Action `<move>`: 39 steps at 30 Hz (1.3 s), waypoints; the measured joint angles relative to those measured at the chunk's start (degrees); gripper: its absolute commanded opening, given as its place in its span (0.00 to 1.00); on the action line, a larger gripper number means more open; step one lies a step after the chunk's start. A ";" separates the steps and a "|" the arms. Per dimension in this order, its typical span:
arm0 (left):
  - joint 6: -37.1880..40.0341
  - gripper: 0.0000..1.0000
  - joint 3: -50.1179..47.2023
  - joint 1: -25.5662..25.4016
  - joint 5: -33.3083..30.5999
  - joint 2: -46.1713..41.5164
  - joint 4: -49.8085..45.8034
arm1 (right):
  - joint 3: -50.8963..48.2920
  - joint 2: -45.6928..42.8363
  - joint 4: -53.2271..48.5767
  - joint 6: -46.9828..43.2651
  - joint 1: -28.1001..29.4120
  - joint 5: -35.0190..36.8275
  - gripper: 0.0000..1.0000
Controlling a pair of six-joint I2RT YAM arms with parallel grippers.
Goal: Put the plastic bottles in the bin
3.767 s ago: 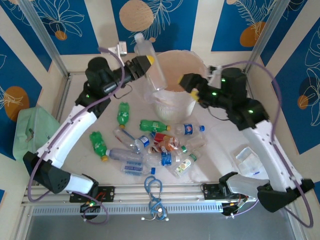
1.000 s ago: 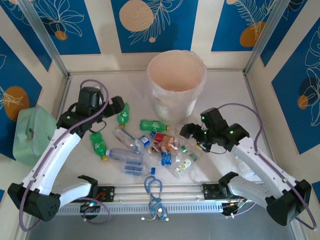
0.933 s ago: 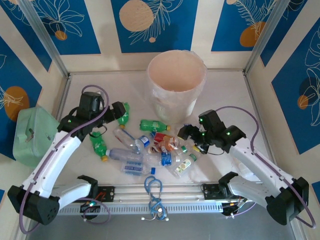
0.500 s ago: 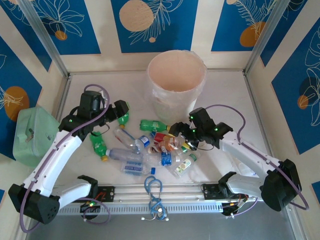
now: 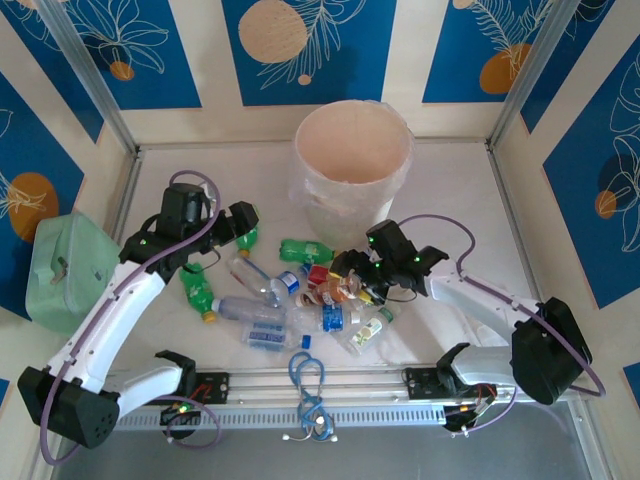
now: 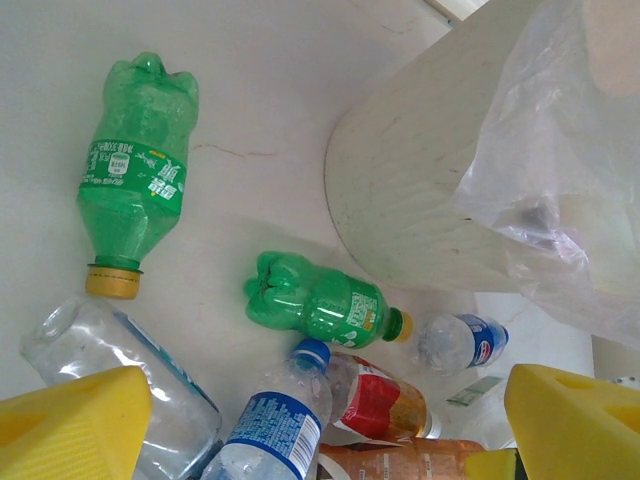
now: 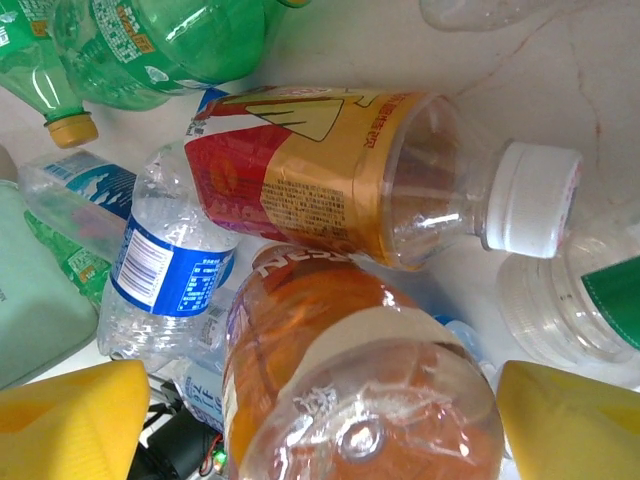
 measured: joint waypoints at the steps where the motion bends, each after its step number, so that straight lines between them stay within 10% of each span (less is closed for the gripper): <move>1: 0.00 0.91 0.00 0.00 0.00 0.00 0.02 | 0.00 0.28 0.24 0.07 0.00 0.00 0.86; 39: 0.22 0.92 0.09 0.00 0.07 1.44 0.76 | 8.02 -4.94 -9.09 -4.48 1.16 3.89 0.55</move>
